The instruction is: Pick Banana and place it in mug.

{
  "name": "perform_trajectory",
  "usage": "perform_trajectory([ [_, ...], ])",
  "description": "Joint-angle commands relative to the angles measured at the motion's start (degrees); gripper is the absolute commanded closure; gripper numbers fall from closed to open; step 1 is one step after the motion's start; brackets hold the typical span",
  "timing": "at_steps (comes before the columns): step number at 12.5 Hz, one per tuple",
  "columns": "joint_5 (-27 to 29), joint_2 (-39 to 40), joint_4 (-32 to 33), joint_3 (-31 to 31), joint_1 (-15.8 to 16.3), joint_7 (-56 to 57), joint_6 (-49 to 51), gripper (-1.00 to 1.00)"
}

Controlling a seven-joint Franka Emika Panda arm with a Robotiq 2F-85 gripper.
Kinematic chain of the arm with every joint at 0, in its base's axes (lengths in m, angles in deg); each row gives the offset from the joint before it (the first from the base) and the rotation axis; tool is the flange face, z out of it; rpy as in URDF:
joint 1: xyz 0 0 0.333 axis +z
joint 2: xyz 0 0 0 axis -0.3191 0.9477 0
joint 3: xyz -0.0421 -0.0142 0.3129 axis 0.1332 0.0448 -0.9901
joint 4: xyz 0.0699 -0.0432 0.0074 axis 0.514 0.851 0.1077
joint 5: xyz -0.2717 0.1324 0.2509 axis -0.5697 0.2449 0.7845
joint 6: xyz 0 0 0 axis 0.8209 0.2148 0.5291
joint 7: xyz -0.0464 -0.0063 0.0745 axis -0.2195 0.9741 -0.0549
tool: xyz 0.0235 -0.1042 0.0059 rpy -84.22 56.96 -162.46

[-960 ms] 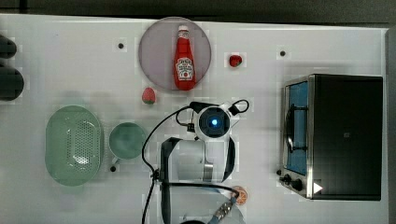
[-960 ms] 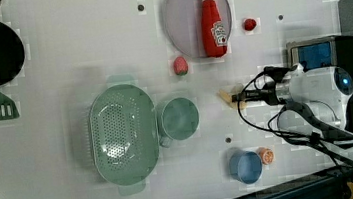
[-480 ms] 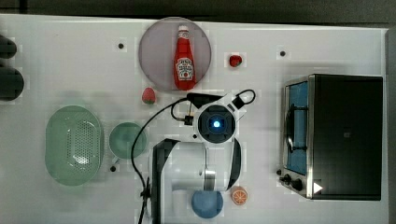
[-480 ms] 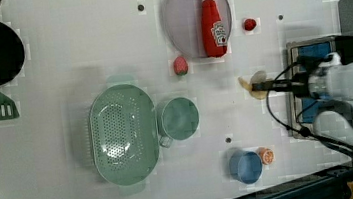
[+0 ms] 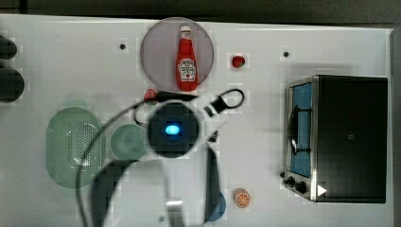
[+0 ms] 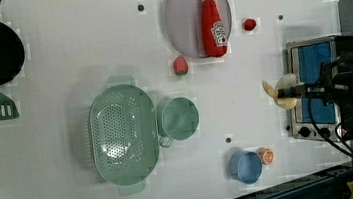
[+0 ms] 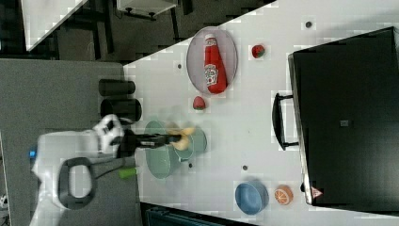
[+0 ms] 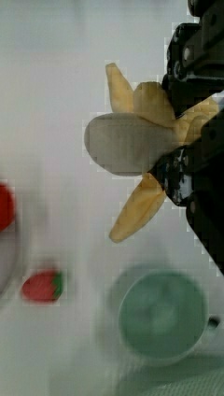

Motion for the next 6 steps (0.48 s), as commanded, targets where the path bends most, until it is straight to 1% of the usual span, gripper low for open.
perform_trajectory([
  [1,0.94,-1.48,-0.83,-4.81,2.48,-12.86,3.85,0.4],
  [4,4.18,-0.95,-0.91,-9.55,2.9,-21.6,4.54,0.4],
  [6,5.66,0.83,-0.62,-12.52,2.97,-27.38,4.37,0.4],
])
